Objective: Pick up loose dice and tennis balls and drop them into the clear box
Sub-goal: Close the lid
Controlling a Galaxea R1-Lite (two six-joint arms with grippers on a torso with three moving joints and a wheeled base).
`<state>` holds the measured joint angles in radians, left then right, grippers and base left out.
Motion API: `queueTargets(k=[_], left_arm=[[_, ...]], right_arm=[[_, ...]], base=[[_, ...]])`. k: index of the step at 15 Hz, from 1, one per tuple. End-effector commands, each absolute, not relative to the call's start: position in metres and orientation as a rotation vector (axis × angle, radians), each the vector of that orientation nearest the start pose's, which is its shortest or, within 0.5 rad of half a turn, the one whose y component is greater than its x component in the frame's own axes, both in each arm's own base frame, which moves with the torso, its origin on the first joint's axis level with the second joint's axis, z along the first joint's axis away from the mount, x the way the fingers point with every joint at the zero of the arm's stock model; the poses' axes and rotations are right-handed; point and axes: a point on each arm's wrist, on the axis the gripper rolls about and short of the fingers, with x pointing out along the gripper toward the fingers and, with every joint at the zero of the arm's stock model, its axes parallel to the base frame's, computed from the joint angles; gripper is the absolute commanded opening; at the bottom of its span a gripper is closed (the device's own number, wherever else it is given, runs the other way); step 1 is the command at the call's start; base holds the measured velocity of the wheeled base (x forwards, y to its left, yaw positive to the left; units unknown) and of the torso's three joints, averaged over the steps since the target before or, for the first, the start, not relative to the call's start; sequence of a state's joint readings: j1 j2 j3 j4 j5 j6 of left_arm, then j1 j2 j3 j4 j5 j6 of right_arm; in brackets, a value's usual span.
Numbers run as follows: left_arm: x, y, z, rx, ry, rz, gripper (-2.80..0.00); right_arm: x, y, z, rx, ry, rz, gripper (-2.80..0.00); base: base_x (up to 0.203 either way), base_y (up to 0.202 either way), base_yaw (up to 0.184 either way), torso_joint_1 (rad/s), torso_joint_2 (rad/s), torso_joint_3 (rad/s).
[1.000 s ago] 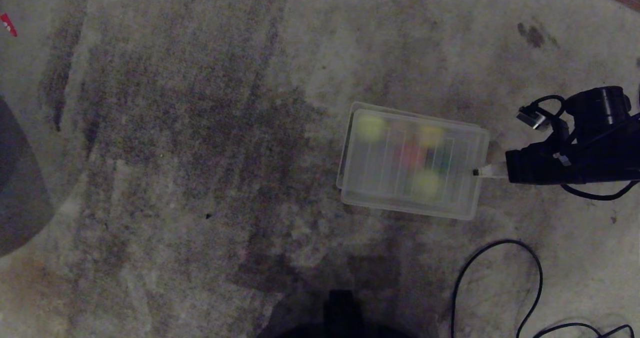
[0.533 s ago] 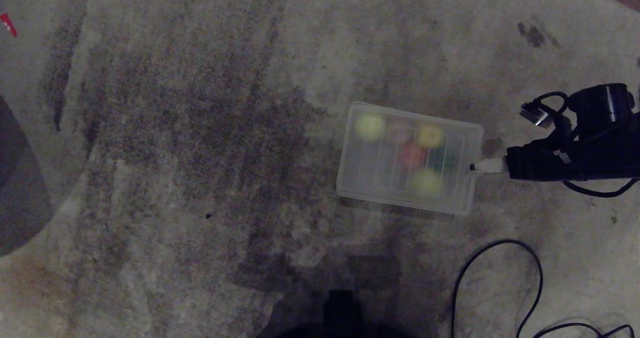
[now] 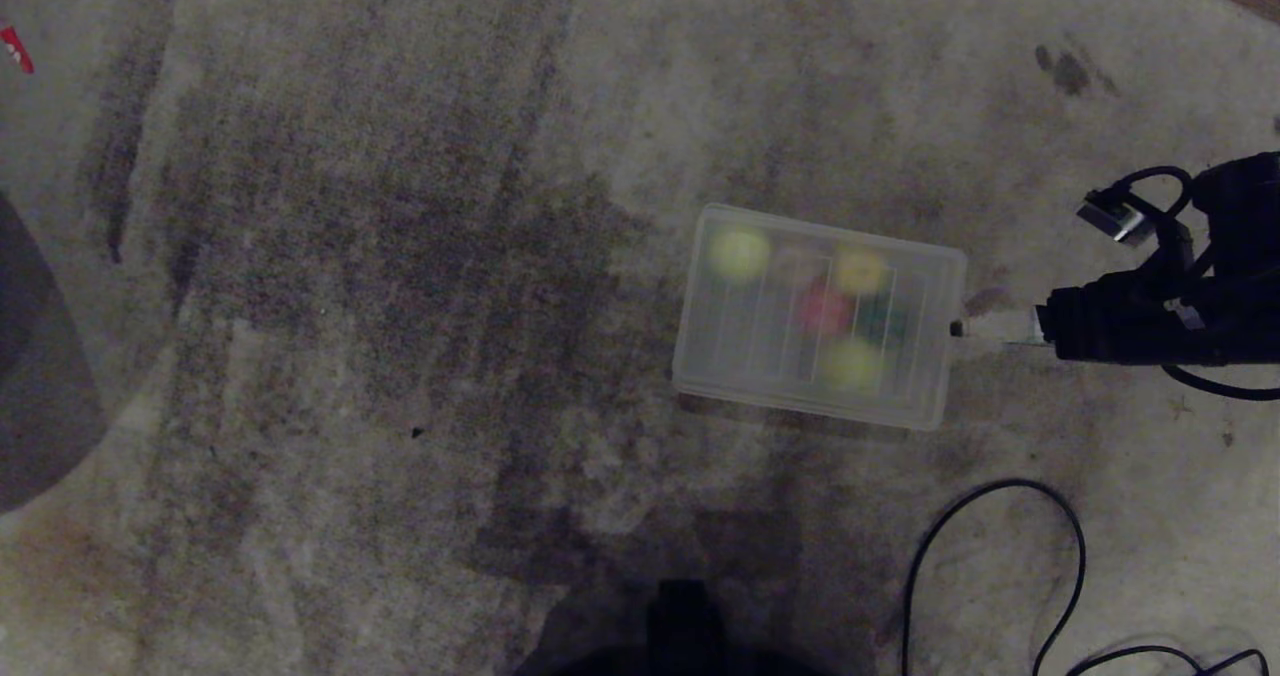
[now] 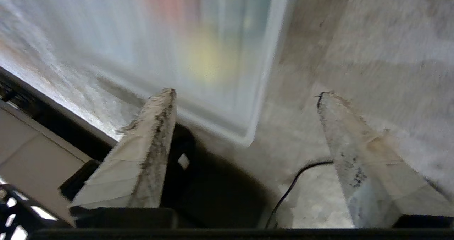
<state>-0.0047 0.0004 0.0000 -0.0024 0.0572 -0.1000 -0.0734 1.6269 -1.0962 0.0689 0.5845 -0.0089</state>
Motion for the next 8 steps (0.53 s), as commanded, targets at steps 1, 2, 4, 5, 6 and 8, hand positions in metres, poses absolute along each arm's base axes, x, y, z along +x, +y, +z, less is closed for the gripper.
queueTargets(k=[1, 2, 4, 5, 6, 8], left_arm=[[-0.023, 0.001, 0.075, -0.101, -0.003, 0.054, -2.80], [-0.023, 0.001, 0.075, -0.101, -0.003, 0.054, -2.80], [-0.023, 0.001, 0.075, -0.101, -0.003, 0.054, -2.80], [-0.023, 0.001, 0.075, -0.101, -0.003, 0.054, -2.80], [-0.023, 0.001, 0.075, -0.101, -0.003, 0.054, -2.80], [-0.023, 0.001, 0.075, -0.101, -0.003, 0.054, -2.80]], right_arm=[[0.261, -0.006, 0.223, 0.201, 0.575, 0.501, 0.00], [0.255, -0.005, 0.220, 0.228, 0.599, 0.495, 0.00], [0.250, -0.003, 0.213, 0.299, 0.642, 0.481, -2.80], [0.252, 0.002, 0.211, 0.329, 0.665, 0.483, -2.80], [0.255, 0.006, 0.207, 0.354, 0.689, 0.481, -2.80], [0.262, 0.010, 0.203, 0.416, 0.723, 0.458, -2.80]], base=[[0.000, 0.000, 0.000, 0.000, 0.00, 0.000], [0.000, 0.000, 0.000, 0.000, 0.00, 0.000], [0.000, 0.000, 0.000, 0.000, 0.00, 0.000], [0.000, 0.000, 0.000, 0.000, 0.00, 0.000], [0.000, 0.000, 0.000, 0.000, 0.00, 0.000], [0.000, 0.000, 0.000, 0.000, 0.00, 0.000]])
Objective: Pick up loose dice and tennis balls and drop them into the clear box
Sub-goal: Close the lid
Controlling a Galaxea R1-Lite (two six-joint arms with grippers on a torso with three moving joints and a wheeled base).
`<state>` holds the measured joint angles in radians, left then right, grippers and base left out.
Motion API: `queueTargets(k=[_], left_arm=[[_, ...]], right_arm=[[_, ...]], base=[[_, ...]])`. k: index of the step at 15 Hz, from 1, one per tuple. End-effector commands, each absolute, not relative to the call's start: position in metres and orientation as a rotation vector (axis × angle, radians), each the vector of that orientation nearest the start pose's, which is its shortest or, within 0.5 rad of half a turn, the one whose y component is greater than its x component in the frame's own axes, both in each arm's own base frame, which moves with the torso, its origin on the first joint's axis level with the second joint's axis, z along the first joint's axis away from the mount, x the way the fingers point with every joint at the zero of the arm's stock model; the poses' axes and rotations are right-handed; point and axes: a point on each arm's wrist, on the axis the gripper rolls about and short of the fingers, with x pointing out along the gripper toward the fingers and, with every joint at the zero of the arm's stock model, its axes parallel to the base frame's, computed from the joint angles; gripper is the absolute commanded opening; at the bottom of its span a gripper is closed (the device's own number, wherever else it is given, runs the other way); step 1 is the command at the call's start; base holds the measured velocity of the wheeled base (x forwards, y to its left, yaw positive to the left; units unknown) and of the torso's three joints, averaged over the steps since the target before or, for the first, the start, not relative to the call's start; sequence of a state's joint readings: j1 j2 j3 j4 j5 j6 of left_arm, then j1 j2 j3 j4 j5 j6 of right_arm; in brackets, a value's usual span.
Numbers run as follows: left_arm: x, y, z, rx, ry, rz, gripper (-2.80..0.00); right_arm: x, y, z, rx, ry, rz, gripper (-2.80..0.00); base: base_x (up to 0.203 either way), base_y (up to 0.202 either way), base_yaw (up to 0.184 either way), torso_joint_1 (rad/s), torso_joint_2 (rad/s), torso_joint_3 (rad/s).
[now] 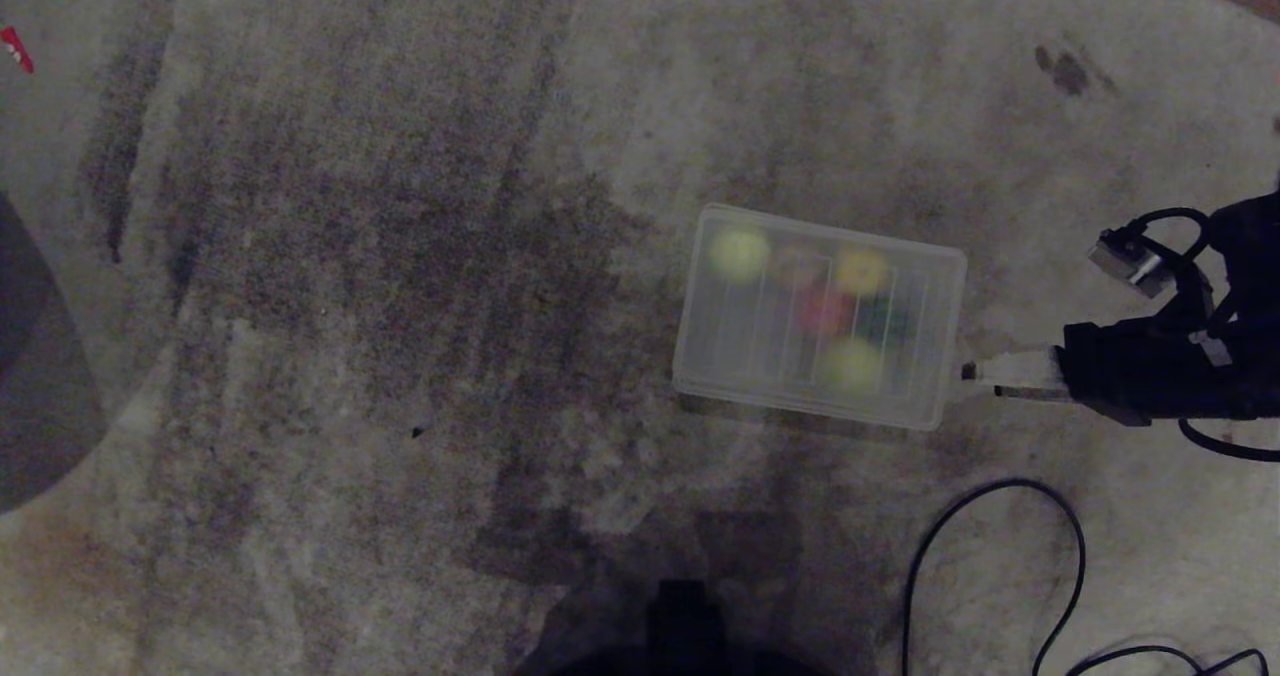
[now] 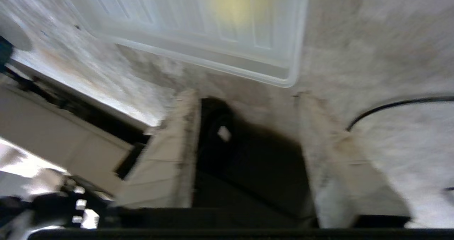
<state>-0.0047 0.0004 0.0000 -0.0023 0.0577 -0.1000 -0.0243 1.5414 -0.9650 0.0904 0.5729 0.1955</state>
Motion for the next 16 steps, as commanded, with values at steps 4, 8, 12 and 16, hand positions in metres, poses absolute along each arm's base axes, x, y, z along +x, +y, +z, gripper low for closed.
queueTargets(k=[4, 8, 12, 16], left_arm=[[-0.023, 0.001, 0.075, -0.101, -0.003, 0.054, -2.80], [-0.023, 0.001, 0.075, -0.101, -0.004, 0.054, -2.80], [-0.023, 0.001, 0.075, -0.101, -0.004, 0.054, -2.80], [-0.023, 0.001, 0.075, -0.101, -0.004, 0.054, -2.80]], right_arm=[[0.294, 0.036, 0.190, 0.441, 0.767, 0.324, -2.80], [0.307, 0.067, 0.194, 0.465, 0.758, 0.307, -2.80], [0.304, 0.070, 0.199, 0.448, 0.752, 0.347, -2.80], [0.317, 0.066, 0.185, 0.441, 0.776, 0.292, -2.80]], base=[[0.000, 0.000, 0.000, 0.000, 0.00, 0.000], [0.000, 0.000, 0.000, 0.000, 0.00, 0.000], [0.000, 0.000, 0.000, 0.000, 0.00, 0.000], [0.000, 0.000, 0.000, 0.000, 0.00, 0.000]])
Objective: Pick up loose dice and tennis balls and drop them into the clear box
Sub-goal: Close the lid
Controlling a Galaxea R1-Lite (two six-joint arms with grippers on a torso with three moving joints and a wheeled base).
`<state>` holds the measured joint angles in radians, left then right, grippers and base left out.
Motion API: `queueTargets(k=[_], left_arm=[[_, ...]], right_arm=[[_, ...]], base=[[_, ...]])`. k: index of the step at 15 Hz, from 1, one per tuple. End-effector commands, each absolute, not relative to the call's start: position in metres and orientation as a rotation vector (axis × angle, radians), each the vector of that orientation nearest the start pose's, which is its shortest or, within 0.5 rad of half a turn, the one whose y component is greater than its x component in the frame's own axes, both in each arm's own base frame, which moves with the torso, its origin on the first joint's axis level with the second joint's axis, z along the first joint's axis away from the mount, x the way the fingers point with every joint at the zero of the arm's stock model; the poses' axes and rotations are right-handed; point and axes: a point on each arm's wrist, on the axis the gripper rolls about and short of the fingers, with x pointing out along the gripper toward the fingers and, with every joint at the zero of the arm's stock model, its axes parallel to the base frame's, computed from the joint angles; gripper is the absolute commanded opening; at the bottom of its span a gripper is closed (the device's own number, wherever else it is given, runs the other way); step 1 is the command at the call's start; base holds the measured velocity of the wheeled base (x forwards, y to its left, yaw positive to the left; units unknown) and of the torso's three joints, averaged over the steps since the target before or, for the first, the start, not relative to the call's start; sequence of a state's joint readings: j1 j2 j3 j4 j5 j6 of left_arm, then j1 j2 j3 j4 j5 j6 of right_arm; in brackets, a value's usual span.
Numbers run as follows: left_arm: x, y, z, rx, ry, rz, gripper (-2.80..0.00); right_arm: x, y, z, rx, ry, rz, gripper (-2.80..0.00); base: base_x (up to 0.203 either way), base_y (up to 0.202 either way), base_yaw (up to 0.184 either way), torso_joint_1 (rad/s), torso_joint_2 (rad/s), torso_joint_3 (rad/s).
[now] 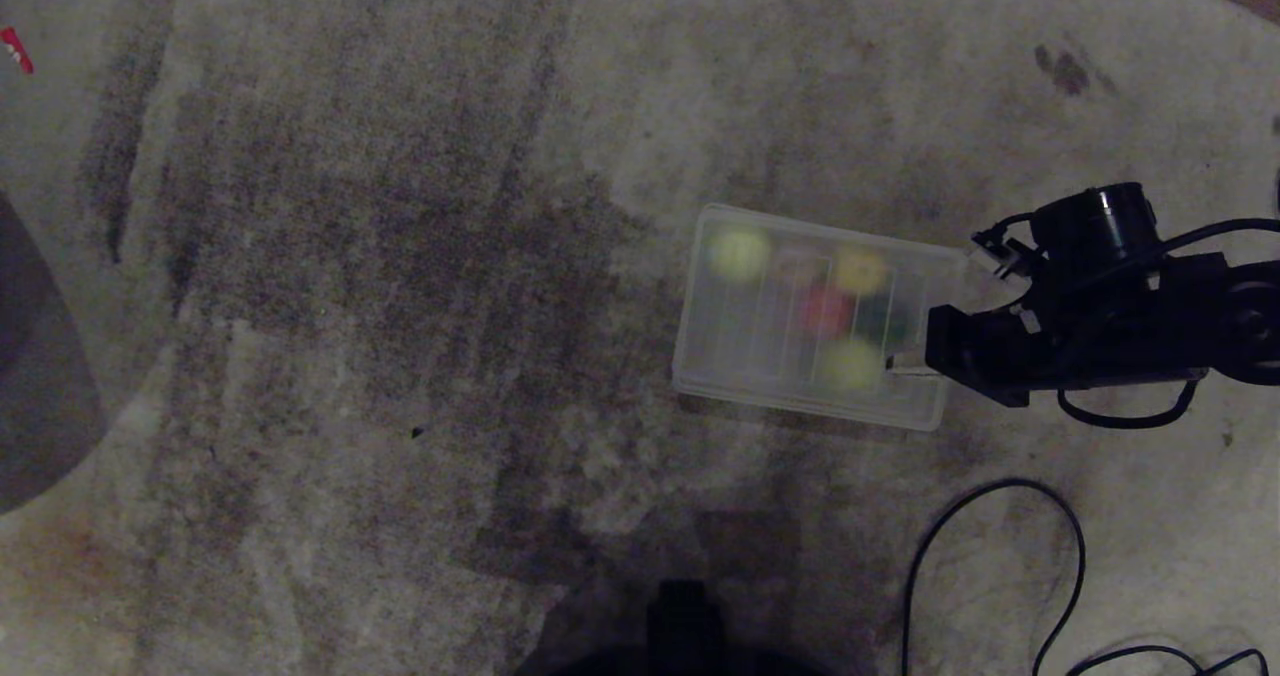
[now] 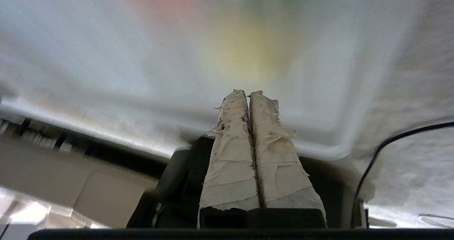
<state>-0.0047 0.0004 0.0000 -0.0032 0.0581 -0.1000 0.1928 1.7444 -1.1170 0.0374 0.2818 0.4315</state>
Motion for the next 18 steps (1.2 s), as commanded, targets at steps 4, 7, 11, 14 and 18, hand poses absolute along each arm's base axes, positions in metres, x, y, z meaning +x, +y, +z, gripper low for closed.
queueTargets(k=[4, 7, 11, 14, 18], left_arm=[[-0.023, 0.001, 0.075, -0.101, -0.004, 0.054, -2.80], [-0.023, 0.001, 0.075, -0.101, -0.003, 0.054, -2.80], [-0.023, 0.001, 0.075, -0.101, -0.003, 0.054, -2.80], [-0.023, 0.001, 0.075, -0.101, -0.003, 0.054, -2.80], [-0.023, 0.001, 0.075, -0.101, -0.003, 0.054, -2.80]], right_arm=[[0.330, 0.057, 0.185, 0.452, 0.720, 0.270, -2.80], [0.336, 0.052, 0.188, 0.451, 0.670, 0.252, -2.80], [0.340, 0.054, 0.194, 0.446, 0.602, 0.261, -2.80], [0.341, 0.055, 0.190, 0.447, 0.608, 0.260, -2.80], [0.320, 0.051, 0.214, 0.451, 0.551, 0.285, -2.80]], base=[[0.000, 0.000, 0.000, 0.000, 0.00, 0.000], [0.000, 0.000, 0.000, 0.000, 0.00, 0.000], [0.000, 0.000, 0.000, 0.000, 0.00, 0.000], [0.000, 0.000, 0.000, 0.000, 0.00, 0.000], [0.000, 0.000, 0.000, 0.000, 0.00, 0.000]])
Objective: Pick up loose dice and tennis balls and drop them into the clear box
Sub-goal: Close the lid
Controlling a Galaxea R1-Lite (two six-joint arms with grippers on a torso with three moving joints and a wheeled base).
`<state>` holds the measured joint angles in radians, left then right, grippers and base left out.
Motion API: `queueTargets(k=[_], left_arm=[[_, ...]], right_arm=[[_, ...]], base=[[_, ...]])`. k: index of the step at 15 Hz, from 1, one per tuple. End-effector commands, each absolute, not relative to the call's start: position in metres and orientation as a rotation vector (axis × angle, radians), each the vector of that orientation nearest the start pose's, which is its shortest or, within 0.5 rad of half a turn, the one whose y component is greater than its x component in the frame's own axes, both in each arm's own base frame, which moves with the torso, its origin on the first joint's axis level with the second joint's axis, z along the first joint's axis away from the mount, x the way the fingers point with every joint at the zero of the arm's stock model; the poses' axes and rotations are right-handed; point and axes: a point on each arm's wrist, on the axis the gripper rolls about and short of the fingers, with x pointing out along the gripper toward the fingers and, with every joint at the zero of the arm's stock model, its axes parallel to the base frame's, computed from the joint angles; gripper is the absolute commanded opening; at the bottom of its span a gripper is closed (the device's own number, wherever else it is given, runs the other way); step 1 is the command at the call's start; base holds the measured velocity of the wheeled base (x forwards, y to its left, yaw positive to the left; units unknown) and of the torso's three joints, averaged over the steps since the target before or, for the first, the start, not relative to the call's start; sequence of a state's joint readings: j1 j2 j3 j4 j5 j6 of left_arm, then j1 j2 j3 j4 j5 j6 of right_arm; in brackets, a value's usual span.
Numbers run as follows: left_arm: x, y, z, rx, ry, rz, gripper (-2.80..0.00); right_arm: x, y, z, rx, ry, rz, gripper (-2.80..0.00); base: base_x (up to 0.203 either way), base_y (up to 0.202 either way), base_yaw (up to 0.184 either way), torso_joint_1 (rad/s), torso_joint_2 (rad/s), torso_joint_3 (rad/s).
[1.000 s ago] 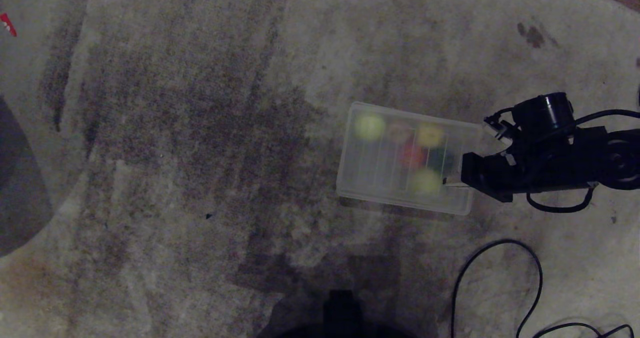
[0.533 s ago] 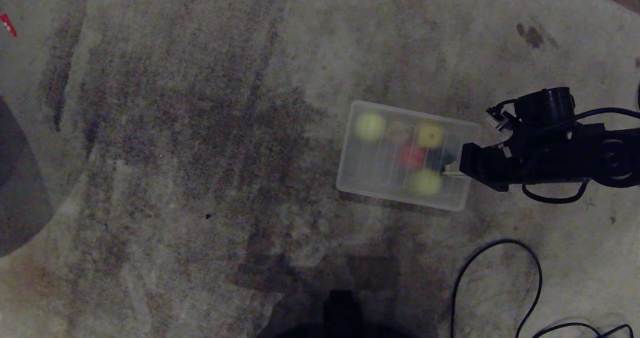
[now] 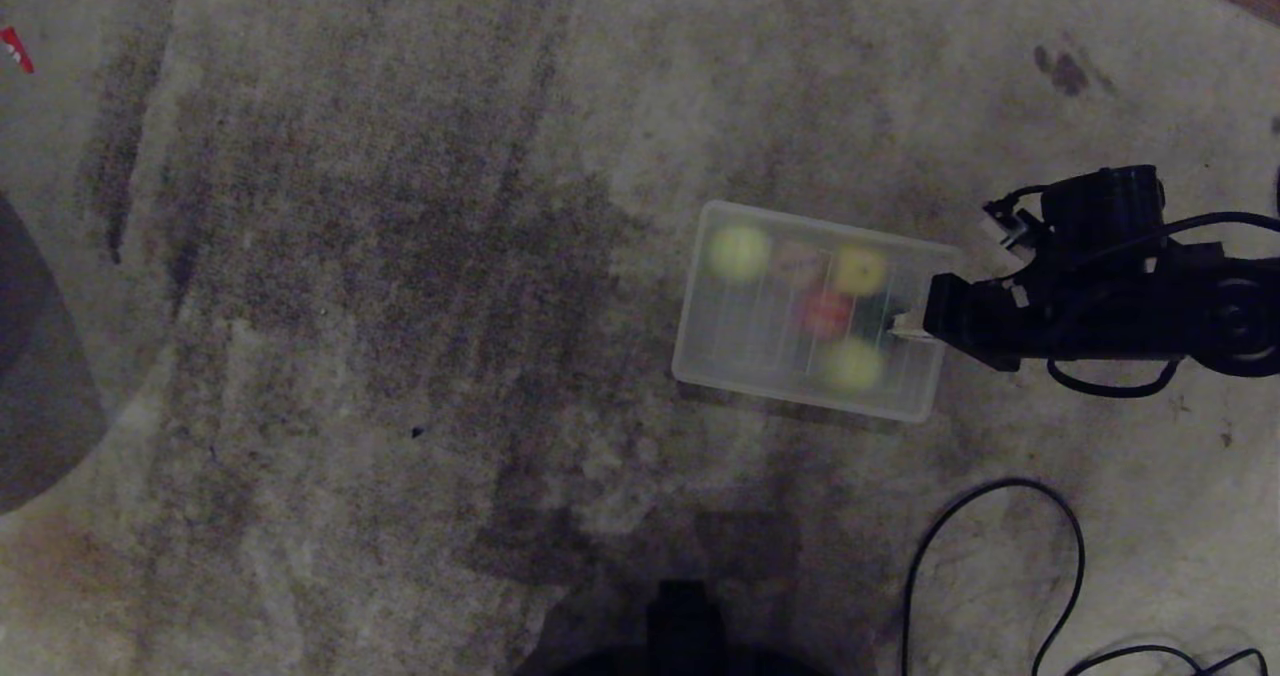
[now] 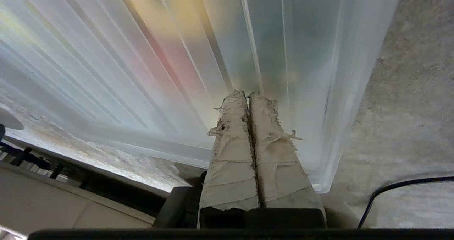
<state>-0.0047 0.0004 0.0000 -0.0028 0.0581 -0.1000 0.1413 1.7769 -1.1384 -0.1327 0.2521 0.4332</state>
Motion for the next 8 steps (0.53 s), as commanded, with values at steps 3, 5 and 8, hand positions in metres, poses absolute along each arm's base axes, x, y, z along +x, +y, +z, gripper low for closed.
queueTargets(k=[3, 5, 8], left_arm=[[-0.023, 0.001, 0.075, -0.101, -0.003, 0.054, -2.80], [-0.023, 0.001, 0.075, -0.101, -0.003, 0.054, -2.80], [-0.023, 0.001, 0.075, -0.101, -0.003, 0.054, -2.80]], right_arm=[[0.290, 0.046, 0.226, 0.453, 0.524, 0.303, -2.80], [0.266, 0.043, 0.234, 0.451, 0.509, 0.308, -2.80], [0.216, 0.037, 0.231, 0.412, 0.518, 0.312, -2.80]], base=[[0.000, 0.000, 0.000, 0.000, 0.00, 0.000], [0.000, 0.000, 0.000, 0.000, 0.00, 0.000], [0.000, 0.000, 0.000, 0.000, 0.00, 0.000]])
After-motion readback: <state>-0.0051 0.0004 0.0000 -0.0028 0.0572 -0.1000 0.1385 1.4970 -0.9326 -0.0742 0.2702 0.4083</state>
